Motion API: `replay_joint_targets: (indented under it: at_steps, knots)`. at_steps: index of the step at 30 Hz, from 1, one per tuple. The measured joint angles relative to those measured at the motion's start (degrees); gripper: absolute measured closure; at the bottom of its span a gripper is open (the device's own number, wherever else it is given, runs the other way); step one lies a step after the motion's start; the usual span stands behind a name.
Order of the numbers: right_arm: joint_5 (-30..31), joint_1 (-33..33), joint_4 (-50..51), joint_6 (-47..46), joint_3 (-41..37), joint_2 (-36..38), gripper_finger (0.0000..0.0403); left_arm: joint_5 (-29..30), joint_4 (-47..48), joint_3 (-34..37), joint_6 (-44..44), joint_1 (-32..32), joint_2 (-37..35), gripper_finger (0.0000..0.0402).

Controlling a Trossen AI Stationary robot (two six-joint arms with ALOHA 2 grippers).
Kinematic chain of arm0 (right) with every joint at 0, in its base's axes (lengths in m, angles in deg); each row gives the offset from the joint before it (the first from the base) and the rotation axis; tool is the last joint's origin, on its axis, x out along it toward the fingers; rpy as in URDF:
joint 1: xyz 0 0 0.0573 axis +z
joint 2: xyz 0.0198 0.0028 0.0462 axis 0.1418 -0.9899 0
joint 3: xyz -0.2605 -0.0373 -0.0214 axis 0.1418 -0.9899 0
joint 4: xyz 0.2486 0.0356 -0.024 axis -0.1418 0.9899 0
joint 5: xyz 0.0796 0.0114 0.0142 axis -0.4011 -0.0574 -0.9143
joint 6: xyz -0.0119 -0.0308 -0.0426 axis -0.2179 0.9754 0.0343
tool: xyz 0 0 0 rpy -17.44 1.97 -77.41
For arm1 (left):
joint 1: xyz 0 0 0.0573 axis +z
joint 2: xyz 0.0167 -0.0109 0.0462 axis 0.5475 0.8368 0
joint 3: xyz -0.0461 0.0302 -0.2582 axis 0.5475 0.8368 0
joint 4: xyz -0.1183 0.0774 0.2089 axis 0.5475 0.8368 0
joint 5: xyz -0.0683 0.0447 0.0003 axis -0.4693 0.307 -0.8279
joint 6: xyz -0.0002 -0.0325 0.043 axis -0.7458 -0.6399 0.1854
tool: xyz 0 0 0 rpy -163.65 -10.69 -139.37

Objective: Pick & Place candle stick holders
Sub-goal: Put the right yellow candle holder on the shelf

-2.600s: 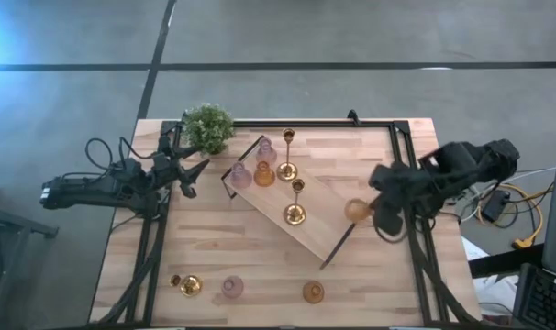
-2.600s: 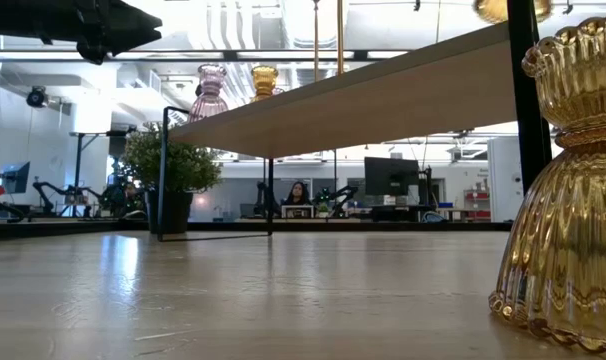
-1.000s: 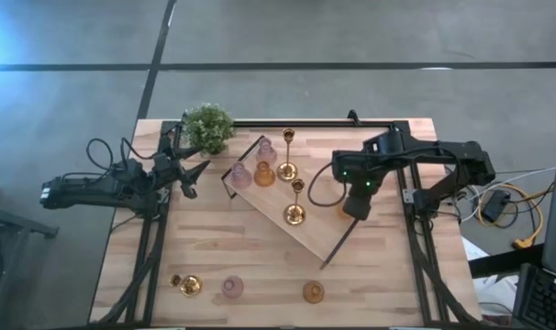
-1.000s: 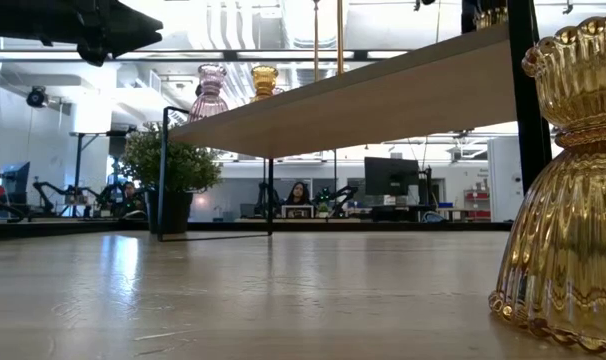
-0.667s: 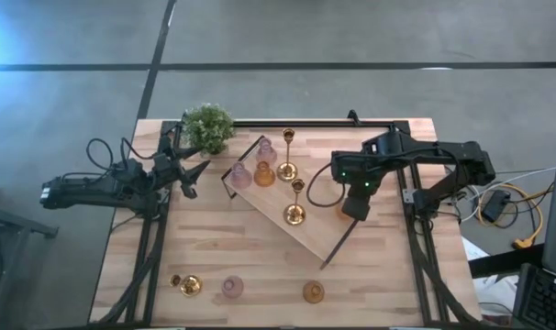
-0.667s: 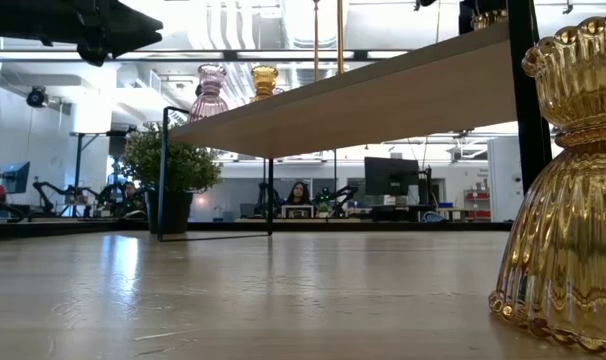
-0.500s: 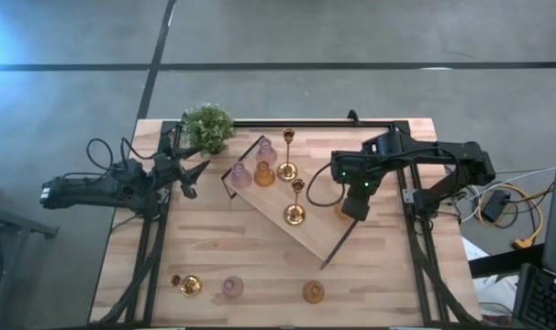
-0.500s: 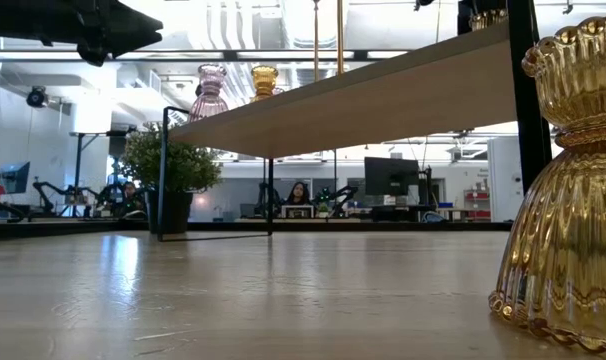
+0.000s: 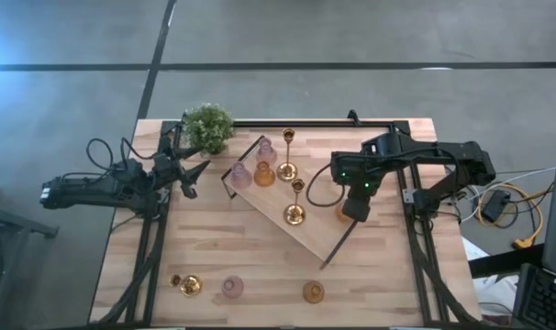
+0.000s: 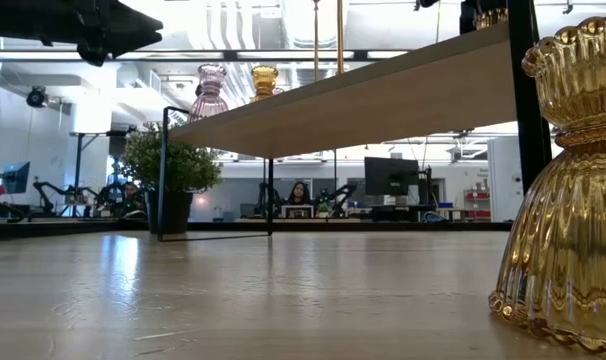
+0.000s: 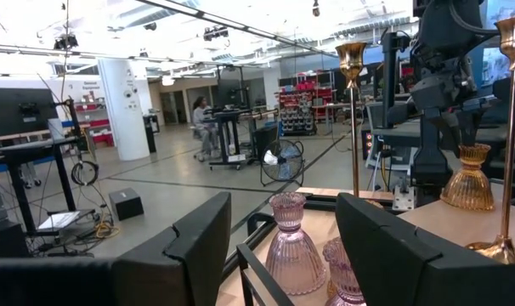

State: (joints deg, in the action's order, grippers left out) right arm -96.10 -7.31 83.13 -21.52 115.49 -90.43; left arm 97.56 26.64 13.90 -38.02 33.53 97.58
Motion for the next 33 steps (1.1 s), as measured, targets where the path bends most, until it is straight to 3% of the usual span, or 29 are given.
replay_joint_targets:
  at_steps: [7, 15, 25, 33]
  knots:
    - [0.4, 0.0, -0.3, 0.0, 0.0, 0.0, 0.0384, 0.0, 0.0, 0.0, 0.0, 0.0, 0.0, 0.0183]
    - [2.1, 0.0, -0.3, -0.1, -0.1, 0.0, 0.0354, 0.0, 0.0, 0.0, 0.0, 0.0, 0.0, 0.0183]
    - [2.1, 0.0, -0.3, -0.2, -0.1, 0.0, 0.0355, 0.0, 0.0, 0.0, 0.0, 0.0, 0.0, 0.0183]
    - [2.1, 0.0, -0.6, -0.6, -0.1, 0.0, 0.0323, 0.0, 0.0, 0.0, 0.0, 0.0, 0.0, 0.0183]
